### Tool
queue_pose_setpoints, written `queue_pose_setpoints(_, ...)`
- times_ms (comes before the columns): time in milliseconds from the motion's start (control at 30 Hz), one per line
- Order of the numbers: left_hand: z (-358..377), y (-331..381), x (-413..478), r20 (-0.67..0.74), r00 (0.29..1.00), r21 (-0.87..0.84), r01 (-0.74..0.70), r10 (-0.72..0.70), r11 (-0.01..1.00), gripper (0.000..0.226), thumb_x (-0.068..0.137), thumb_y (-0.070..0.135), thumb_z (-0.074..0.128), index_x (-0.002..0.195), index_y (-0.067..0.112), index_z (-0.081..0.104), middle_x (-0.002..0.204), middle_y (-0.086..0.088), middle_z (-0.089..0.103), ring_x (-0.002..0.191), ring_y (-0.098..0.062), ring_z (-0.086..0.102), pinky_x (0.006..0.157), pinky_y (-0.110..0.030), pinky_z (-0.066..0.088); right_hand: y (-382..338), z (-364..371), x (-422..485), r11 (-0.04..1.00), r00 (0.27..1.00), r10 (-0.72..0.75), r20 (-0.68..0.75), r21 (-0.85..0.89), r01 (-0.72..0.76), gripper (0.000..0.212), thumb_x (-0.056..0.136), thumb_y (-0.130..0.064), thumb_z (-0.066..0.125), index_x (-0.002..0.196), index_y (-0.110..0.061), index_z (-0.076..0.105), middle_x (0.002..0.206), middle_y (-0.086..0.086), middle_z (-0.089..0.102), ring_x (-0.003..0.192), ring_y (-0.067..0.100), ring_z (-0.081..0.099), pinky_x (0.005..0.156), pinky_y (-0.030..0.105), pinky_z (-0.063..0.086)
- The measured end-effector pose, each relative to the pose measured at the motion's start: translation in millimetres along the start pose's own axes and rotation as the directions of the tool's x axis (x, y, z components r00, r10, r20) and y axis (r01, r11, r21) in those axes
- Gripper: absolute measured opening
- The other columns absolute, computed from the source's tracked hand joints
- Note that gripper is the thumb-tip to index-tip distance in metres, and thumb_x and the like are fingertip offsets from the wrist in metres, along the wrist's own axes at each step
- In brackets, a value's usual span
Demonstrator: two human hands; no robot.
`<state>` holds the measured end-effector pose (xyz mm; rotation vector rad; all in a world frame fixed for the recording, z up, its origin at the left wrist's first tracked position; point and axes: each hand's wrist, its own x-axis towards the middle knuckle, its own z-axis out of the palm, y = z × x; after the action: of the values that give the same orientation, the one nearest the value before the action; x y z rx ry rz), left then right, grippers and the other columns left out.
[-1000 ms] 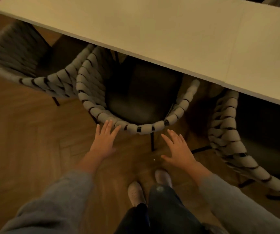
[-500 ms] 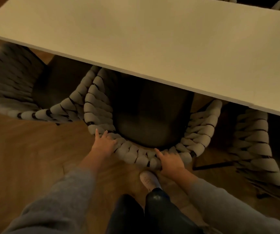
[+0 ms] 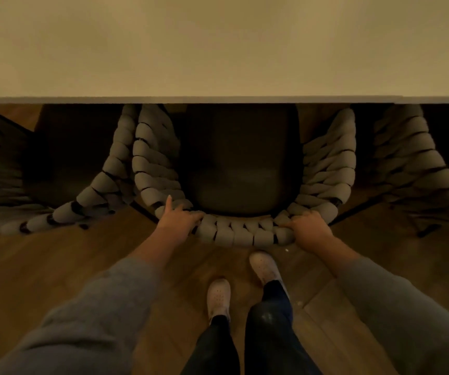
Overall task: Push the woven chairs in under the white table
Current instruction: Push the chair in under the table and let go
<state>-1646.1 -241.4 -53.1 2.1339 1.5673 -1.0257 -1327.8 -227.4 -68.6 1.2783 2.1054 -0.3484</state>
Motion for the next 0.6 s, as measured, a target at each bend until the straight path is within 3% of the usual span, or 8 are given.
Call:
queue_pose_setpoints(133,14,4,-11,-0.042,0.999,0.004,-0.025,0.025,1.0,0.07,0.097,0.019,0.051,0.154,0.034,0.014,0.144,0.0,0.048,0.142,-0.027,0.031,0.117,-0.06,-0.002,-3,21,-19,0.999,0.999,0.028,0.026,-0.027,-0.027,0.036,0.098,-0.027,0.044,0.134,-0.031,0.049,0.124,-0.001,0.058,0.115,0.022,0.049,0.098,0.036,0.036)
queue_pose_setpoints(333,21,19,-21,-0.009,0.992,0.012,-0.123,0.123,0.992,0.054,0.098,0.019,0.05,0.147,0.034,0.032,0.14,0.001,0.052,0.138,-0.028,0.034,0.117,-0.057,0.01,1,37,-44,0.999,0.998,0.031,0.048,0.008,-0.031,0.038,0.098,-0.029,0.044,0.136,-0.033,0.049,0.127,-0.004,0.056,0.118,0.021,0.048,0.101,0.035,0.032)
queue_pose_setpoints(467,2,29,-17,-0.035,0.991,0.045,-0.126,0.128,0.991,0.045,0.099,0.023,0.048,0.142,0.033,0.039,0.131,0.0,0.057,0.126,-0.027,0.044,0.109,-0.05,0.027,22,31,-42,0.999,0.996,0.018,0.089,0.031,-0.021,0.044,0.099,-0.028,0.044,0.141,-0.041,0.04,0.133,-0.006,0.052,0.122,0.021,0.045,0.1,0.035,0.032)
queue_pose_setpoints(600,-17,38,-6,-0.036,0.996,0.027,-0.085,0.086,0.996,0.046,0.098,0.023,0.05,0.141,0.033,0.039,0.129,-0.001,0.057,0.123,-0.027,0.046,0.104,-0.048,0.03,45,16,-34,1.0,0.996,0.009,0.092,0.015,-0.01,0.048,0.1,-0.027,0.043,0.144,-0.043,0.035,0.139,-0.006,0.048,0.128,0.022,0.041,0.101,0.036,0.033)
